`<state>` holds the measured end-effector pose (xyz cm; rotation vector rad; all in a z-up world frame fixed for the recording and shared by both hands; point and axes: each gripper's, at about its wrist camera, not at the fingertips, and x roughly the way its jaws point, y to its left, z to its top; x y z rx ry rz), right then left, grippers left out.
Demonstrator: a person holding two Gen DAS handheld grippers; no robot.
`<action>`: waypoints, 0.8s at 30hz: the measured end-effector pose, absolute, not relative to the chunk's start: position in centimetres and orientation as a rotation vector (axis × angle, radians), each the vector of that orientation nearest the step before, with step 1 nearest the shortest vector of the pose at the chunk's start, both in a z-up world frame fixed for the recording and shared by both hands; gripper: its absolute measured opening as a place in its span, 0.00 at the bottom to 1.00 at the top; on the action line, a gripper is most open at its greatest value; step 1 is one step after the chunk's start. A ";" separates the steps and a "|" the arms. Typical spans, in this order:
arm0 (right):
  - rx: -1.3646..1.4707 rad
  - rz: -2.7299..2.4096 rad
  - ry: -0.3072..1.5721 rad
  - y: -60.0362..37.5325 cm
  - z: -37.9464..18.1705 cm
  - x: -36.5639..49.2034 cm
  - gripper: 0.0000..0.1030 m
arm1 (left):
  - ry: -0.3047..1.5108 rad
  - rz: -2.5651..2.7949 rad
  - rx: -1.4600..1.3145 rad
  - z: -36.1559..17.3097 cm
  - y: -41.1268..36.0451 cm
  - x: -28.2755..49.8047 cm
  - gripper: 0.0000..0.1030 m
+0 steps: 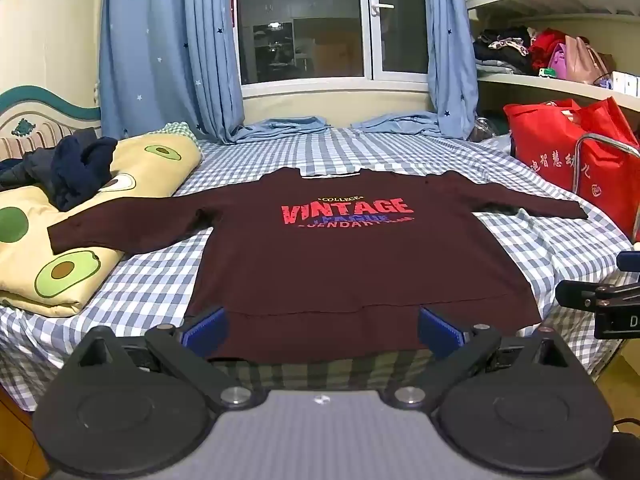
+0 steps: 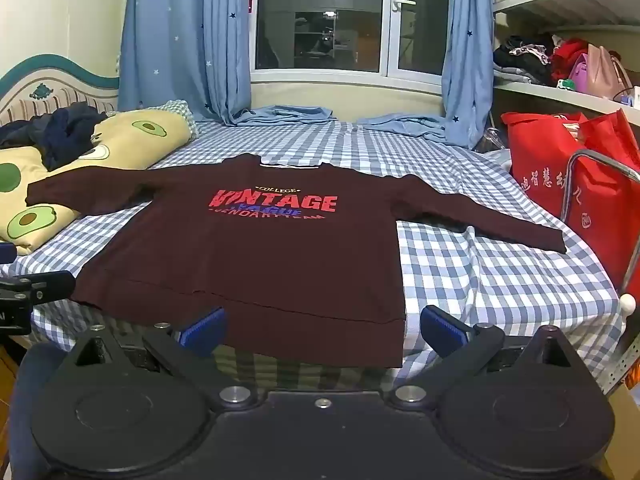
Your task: Fold small clothes
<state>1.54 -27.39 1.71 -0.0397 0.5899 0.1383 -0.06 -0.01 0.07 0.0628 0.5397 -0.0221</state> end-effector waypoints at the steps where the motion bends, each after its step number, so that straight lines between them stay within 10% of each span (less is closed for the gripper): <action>1: -0.054 0.136 0.577 -27.3 1.7 1.5 0.99 | 0.538 -0.021 0.066 0.1 0.0 -0.1 0.99; 24: -0.056 0.136 0.575 -27.2 1.8 1.2 0.99 | 0.555 -0.018 0.079 -0.3 0.3 -0.2 0.99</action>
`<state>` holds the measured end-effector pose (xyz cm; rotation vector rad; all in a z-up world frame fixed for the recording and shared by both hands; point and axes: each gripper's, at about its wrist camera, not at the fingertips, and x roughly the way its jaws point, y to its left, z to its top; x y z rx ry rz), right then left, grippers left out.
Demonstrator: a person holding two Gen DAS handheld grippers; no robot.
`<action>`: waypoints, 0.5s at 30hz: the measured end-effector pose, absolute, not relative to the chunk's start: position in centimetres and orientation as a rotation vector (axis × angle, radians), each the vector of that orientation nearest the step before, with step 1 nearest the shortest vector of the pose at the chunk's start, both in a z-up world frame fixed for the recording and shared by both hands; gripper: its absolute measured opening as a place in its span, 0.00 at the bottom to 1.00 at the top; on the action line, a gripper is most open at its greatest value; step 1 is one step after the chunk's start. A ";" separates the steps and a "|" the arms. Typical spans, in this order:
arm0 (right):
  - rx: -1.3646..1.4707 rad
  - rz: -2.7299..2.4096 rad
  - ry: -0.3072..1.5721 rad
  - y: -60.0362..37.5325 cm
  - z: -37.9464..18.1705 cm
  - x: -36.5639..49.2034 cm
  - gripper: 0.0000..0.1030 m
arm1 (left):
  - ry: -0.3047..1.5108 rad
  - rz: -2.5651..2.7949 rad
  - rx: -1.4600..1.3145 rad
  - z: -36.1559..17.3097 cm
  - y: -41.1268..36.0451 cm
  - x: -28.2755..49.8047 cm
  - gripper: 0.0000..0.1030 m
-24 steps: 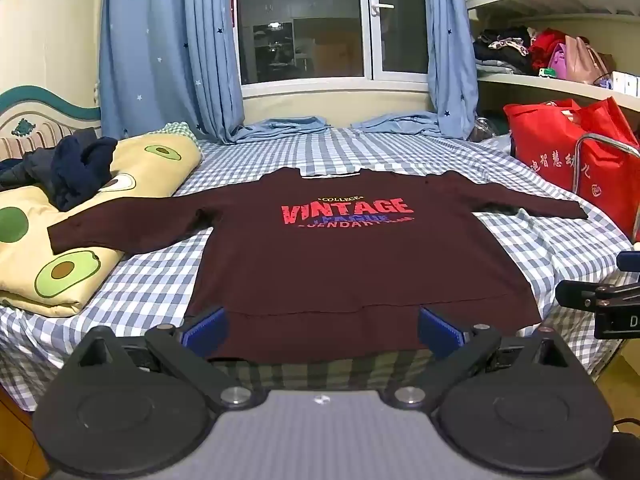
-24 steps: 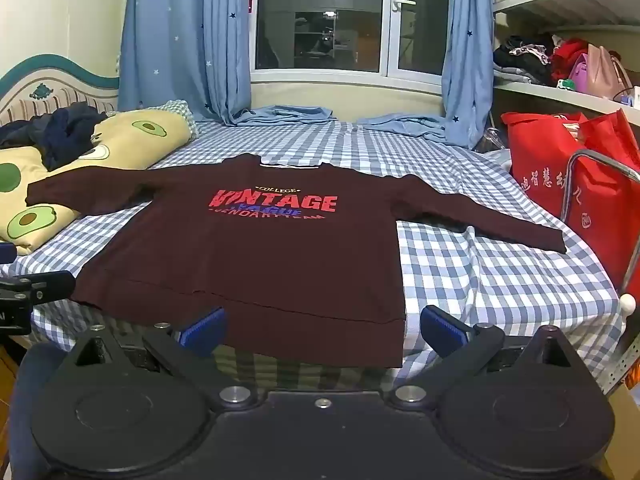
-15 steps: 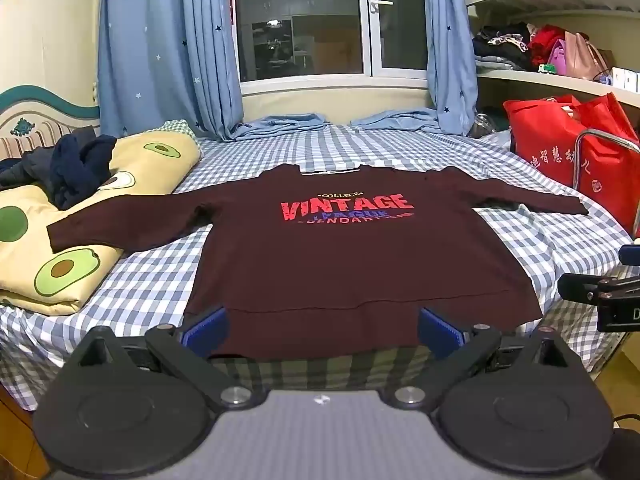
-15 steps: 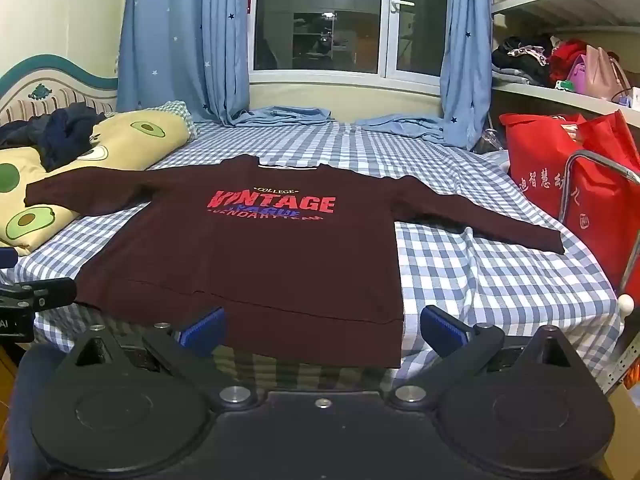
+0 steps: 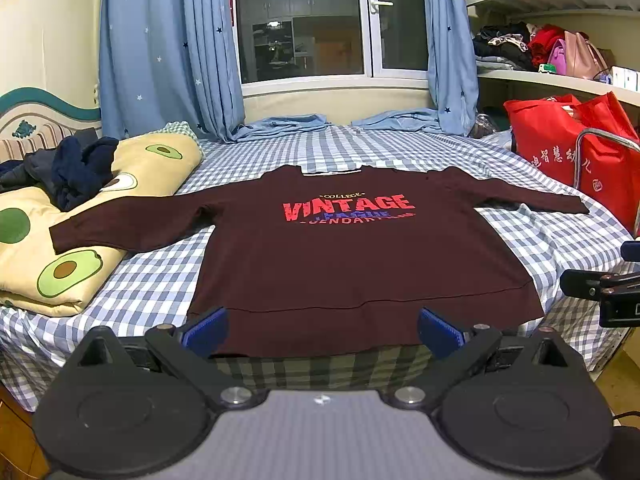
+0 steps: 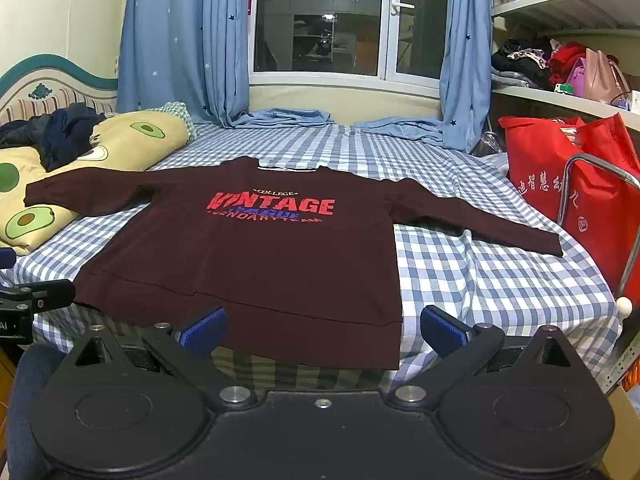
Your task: Fold small clothes
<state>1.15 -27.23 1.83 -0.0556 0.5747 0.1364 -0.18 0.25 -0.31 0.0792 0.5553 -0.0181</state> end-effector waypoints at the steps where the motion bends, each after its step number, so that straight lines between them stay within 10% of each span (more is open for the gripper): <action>1: -0.056 0.136 0.574 -27.2 1.8 1.2 0.99 | 0.555 -0.018 0.079 -0.3 0.3 -0.2 0.99; 15: -0.057 0.136 0.571 -27.1 1.8 1.1 0.99 | 0.557 -0.013 0.070 -0.2 0.7 -0.2 0.99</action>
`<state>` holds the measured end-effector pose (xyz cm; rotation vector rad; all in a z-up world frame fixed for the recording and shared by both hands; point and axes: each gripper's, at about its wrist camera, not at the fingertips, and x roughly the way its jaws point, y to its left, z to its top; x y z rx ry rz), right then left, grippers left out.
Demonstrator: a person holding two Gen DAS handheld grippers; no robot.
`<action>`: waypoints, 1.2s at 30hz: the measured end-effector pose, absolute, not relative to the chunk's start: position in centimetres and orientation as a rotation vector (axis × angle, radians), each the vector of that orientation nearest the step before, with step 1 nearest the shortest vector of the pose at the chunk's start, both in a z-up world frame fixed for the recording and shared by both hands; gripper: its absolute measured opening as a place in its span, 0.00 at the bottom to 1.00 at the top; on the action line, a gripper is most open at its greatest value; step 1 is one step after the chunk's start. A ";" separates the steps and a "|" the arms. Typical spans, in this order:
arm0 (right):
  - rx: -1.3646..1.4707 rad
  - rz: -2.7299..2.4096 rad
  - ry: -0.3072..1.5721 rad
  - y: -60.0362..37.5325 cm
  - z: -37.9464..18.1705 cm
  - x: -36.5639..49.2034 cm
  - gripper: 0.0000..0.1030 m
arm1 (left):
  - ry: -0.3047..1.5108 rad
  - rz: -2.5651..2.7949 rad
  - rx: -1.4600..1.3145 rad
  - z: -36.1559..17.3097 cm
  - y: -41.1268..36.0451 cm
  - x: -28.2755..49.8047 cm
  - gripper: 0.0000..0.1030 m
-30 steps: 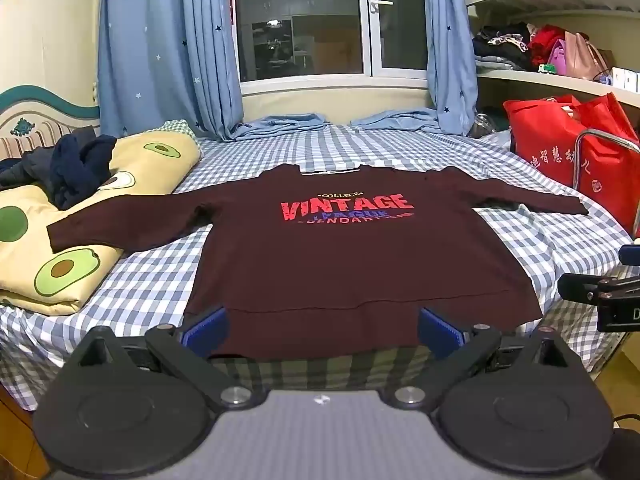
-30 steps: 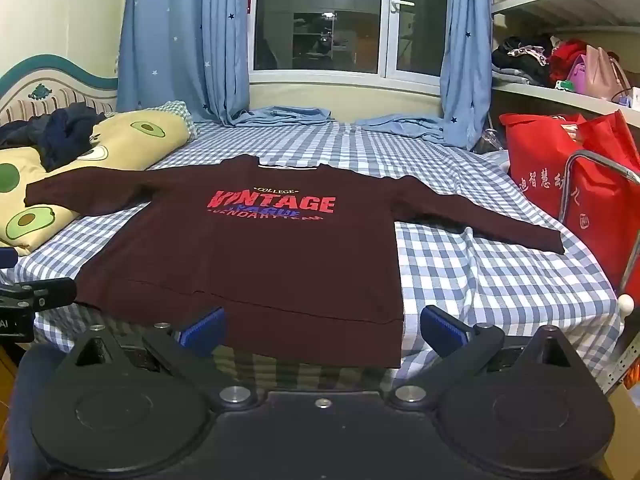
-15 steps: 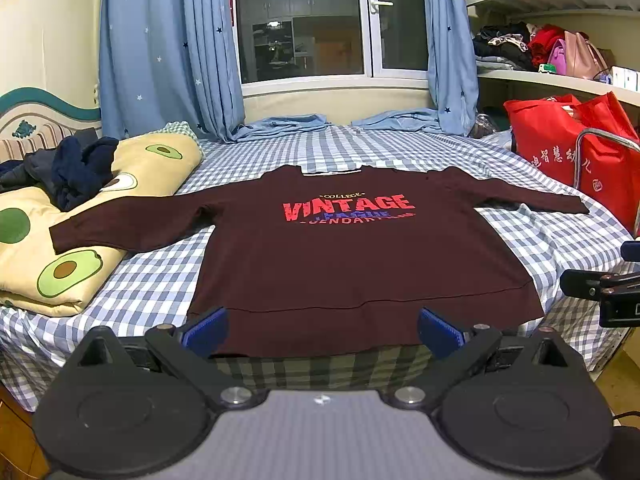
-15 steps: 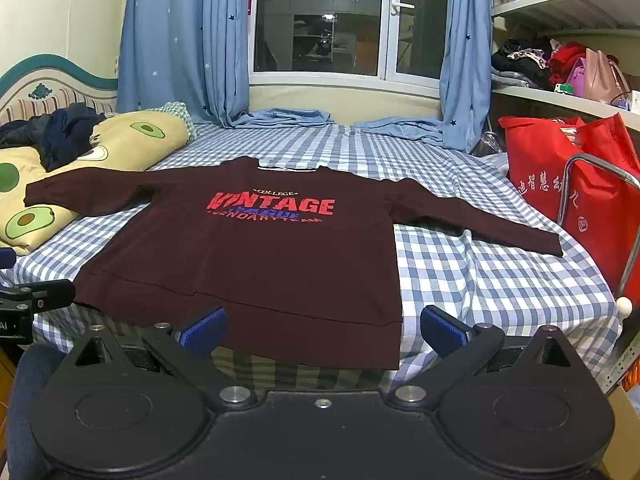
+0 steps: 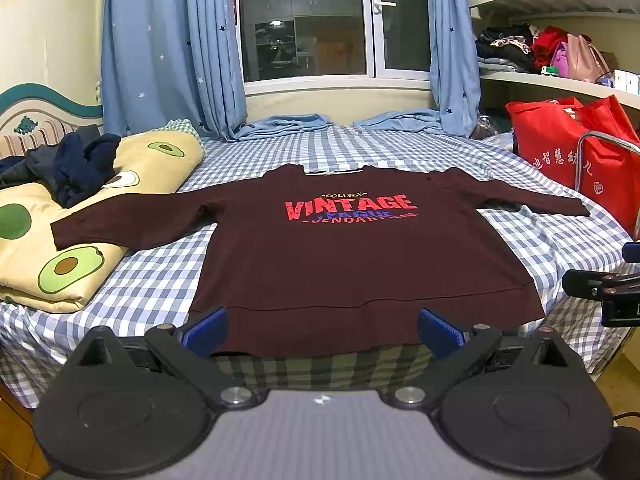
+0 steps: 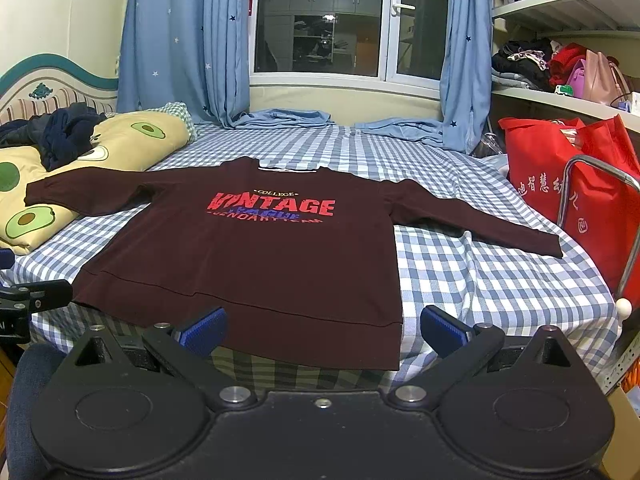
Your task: Fold small clothes
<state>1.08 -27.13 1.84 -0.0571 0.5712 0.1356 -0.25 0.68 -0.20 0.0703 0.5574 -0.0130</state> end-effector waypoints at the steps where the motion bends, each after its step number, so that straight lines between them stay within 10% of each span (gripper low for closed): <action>1: -0.058 0.135 0.571 -27.1 1.7 1.2 0.99 | 0.557 -0.012 0.071 -0.2 0.7 -0.2 0.99; 36: -0.049 0.167 0.573 -26.2 1.8 2.4 0.99 | 0.583 0.007 0.130 -1.0 1.4 1.4 0.99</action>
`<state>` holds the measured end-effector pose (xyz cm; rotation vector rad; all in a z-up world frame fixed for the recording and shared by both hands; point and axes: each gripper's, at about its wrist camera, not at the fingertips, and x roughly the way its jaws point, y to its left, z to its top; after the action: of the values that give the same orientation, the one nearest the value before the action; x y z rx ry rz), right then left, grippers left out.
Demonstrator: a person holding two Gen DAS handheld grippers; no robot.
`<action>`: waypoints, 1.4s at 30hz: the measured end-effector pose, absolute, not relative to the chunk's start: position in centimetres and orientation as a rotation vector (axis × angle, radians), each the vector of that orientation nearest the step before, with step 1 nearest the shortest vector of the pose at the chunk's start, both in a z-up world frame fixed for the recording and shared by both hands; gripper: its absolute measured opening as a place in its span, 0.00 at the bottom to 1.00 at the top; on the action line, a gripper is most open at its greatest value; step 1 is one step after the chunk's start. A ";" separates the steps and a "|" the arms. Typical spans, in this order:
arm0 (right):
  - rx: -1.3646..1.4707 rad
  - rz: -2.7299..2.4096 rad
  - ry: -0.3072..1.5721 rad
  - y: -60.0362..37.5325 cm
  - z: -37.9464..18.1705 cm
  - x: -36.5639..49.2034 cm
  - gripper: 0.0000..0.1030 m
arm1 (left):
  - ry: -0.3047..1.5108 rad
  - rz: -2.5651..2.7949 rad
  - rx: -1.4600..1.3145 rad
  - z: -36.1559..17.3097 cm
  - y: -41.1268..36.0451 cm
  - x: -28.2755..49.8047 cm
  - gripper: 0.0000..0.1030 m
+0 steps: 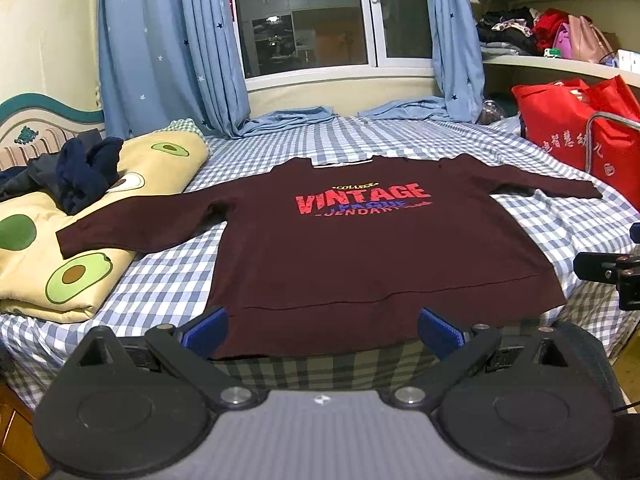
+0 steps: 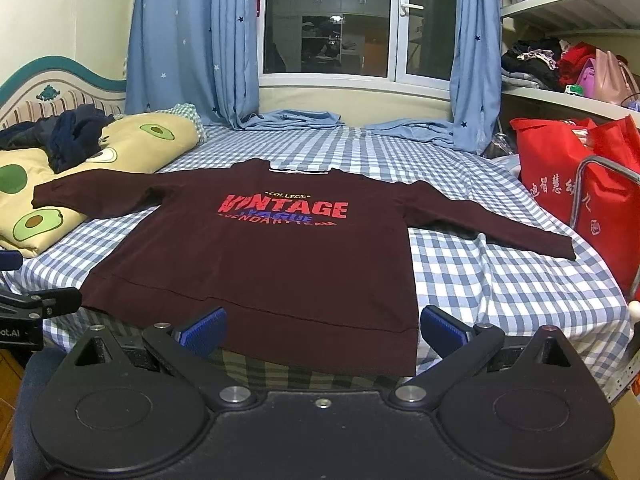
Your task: Fold small clothes
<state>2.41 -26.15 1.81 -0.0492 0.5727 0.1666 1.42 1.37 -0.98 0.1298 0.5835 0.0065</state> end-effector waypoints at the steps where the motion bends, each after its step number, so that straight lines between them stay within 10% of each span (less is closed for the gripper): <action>1: -0.049 0.167 0.576 -26.1 1.6 2.7 0.99 | 0.588 0.003 0.136 -1.1 1.3 1.7 0.99; 42: -0.056 0.054 0.795 -30.2 -3.8 26.7 0.99 | 0.757 -0.067 0.170 -3.9 -2.9 25.9 0.99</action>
<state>26.69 -30.18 -3.77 -0.0555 0.7951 0.0542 25.91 -2.89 -3.91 0.1698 0.7575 -0.0667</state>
